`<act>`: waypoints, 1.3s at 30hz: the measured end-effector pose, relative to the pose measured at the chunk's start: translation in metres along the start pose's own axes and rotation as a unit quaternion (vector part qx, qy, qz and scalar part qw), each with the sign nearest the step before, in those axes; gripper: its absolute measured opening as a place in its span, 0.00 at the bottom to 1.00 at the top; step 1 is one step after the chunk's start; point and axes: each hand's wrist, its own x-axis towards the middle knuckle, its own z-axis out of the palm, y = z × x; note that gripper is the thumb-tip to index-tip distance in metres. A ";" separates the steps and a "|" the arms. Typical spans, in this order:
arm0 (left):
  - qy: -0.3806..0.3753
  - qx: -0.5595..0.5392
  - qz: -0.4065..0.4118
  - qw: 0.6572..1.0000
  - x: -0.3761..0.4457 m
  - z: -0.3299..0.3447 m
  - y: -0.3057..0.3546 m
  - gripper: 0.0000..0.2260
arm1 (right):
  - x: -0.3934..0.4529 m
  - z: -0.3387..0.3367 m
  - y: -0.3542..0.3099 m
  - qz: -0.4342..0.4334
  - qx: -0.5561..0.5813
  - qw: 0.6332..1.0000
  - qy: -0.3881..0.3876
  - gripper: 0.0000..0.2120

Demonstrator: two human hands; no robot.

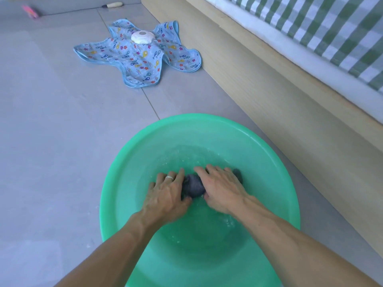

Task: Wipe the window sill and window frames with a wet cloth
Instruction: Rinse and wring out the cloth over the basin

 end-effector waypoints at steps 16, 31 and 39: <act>-0.101 -0.464 -0.041 0.879 0.017 -0.053 0.027 0.09 | -0.024 -0.059 -0.023 -0.041 -0.019 0.994 0.100 0.46; 0.066 -0.113 -0.066 0.989 0.009 -0.054 0.008 0.14 | -0.010 -0.059 -0.008 0.053 0.366 0.929 -0.034 0.15; -0.011 -0.266 -0.036 0.963 0.009 -0.059 0.015 0.25 | -0.013 -0.033 -0.043 0.131 0.646 0.750 -0.050 0.48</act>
